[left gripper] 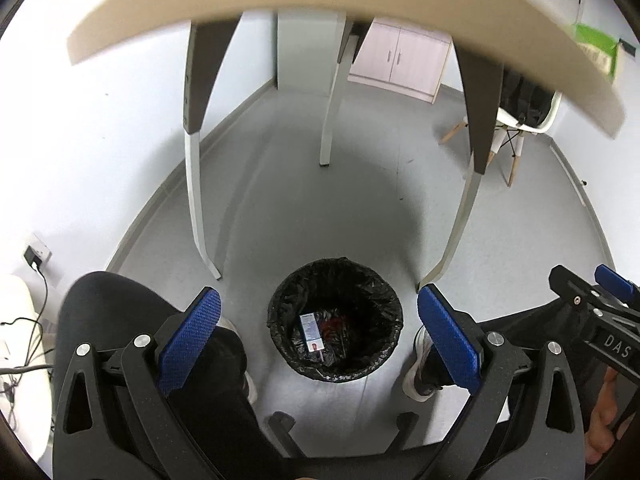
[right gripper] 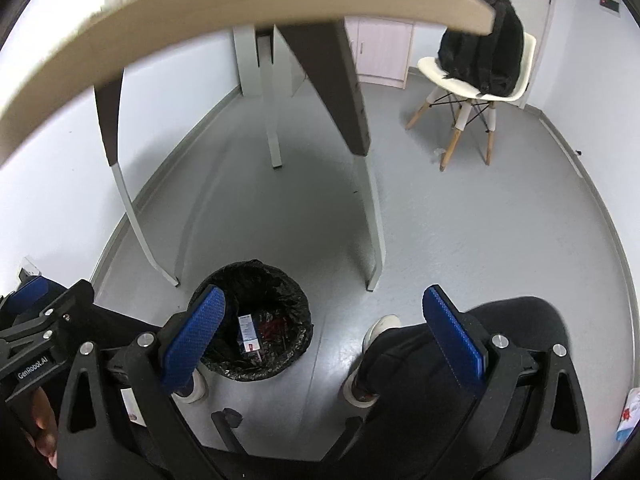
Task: Collect trash
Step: 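Raise both tools back up toward the table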
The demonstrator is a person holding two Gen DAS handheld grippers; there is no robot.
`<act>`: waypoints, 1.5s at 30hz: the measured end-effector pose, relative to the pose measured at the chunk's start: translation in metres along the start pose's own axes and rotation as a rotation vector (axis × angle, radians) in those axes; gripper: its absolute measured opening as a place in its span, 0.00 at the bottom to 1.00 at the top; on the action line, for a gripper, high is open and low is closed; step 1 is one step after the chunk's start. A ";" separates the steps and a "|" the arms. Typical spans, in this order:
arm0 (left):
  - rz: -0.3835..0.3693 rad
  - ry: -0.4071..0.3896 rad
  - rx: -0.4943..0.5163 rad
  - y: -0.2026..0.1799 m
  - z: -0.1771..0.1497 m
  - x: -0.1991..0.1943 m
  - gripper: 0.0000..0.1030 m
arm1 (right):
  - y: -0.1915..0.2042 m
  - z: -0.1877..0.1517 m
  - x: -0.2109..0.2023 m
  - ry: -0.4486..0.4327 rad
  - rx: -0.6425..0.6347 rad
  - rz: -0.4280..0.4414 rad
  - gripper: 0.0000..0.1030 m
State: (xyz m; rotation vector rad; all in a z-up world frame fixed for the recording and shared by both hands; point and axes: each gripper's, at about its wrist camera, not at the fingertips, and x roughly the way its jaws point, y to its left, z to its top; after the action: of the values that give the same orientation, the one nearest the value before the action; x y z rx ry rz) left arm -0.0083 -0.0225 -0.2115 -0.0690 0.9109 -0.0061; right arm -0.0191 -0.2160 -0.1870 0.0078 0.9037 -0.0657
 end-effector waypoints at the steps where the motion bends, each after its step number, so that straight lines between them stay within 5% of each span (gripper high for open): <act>1: -0.001 -0.005 0.000 0.000 0.000 -0.005 0.94 | -0.002 0.000 -0.008 -0.010 0.003 -0.004 0.92; 15: -0.024 -0.097 -0.004 -0.002 0.023 -0.087 0.94 | -0.022 0.017 -0.099 -0.131 0.015 -0.001 0.92; 24: -0.042 -0.132 -0.021 -0.005 0.061 -0.119 0.94 | -0.026 0.057 -0.145 -0.206 0.002 0.015 0.92; 35: -0.028 -0.127 -0.057 0.009 0.129 -0.111 0.93 | -0.020 0.121 -0.147 -0.205 -0.005 0.027 0.92; 45: -0.028 -0.077 -0.062 0.019 0.162 -0.083 0.89 | -0.024 0.147 -0.125 -0.164 0.020 0.021 0.92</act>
State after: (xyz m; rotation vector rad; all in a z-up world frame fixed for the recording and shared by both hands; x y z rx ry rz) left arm 0.0680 0.0089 -0.0486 -0.1389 0.8332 -0.0010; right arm 0.0177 -0.2385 0.0024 0.0301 0.7387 -0.0548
